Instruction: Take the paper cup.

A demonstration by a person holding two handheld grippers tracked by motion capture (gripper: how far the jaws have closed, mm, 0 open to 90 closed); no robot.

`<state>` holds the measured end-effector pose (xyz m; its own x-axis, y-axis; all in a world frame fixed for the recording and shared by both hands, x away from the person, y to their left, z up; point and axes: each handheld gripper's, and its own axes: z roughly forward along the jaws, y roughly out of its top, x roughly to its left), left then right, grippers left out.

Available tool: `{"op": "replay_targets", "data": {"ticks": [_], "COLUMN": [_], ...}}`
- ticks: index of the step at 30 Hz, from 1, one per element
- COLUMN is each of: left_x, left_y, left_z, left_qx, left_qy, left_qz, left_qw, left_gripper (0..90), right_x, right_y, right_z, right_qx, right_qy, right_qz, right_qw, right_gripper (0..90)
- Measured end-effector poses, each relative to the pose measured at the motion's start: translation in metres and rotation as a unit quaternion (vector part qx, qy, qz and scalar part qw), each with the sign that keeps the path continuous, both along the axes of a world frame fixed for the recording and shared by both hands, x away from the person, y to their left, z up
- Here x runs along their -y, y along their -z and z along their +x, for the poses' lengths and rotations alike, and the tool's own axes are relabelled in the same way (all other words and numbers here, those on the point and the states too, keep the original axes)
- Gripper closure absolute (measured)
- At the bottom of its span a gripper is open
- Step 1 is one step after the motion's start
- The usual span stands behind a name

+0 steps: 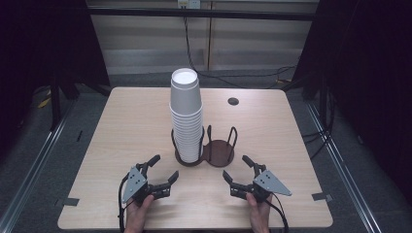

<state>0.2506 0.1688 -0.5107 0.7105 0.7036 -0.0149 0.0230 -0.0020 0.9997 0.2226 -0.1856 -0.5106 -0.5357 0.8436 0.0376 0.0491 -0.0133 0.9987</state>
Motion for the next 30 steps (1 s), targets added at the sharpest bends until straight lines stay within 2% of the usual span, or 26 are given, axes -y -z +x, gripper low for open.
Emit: {"op": "replay_targets", "data": {"ticks": [5,8,13,17,19,24,27,30], "left_x": [0.0,0.0,0.0,0.0,0.0,0.0,0.0,0.0], "left_y": [0.0,0.0,0.0,0.0,0.0,0.0,0.0,0.0], "left_z": [0.0,0.0,0.0,0.0,0.0,0.0,0.0,0.0], "left_qx": [0.0,0.0,0.0,0.0,0.0,0.0,0.0,0.0], "left_qy": [0.0,0.0,0.0,0.0,0.0,-0.001,-0.001,0.0], "left_qz": [0.0,0.0,0.0,0.0,0.0,0.0,0.0,0.0], "left_qw": [1.0,1.0,1.0,1.0,1.0,1.0,1.0,1.0], "left_gripper": [15.6,15.6,15.7,15.6,15.6,15.4,15.5,15.4], "right_x": [0.0,0.001,0.0,-0.001,-0.001,0.0,0.0,0.0], "right_y": [0.0,-0.001,-0.002,-0.003,-0.003,-0.005,-0.008,-0.011], "right_z": [0.001,0.002,0.003,0.003,0.004,0.007,0.006,0.006], "right_qx": [-0.002,-0.01,-0.034,-0.05,-0.054,-0.084,-0.083,-0.071], "right_qy": [0.002,0.0,-0.017,-0.017,-0.013,-0.02,-0.03,-0.039], "right_qz": [-0.001,0.0,-0.001,-0.003,-0.008,-0.008,-0.024,-0.022], "right_qw": [1.0,0.9999,0.9993,0.9986,0.9984,0.9962,0.9958,0.9965], "right_gripper": [12.3,12.3,12.5,13.0,18.1,15.3,16.4,19.7]}}
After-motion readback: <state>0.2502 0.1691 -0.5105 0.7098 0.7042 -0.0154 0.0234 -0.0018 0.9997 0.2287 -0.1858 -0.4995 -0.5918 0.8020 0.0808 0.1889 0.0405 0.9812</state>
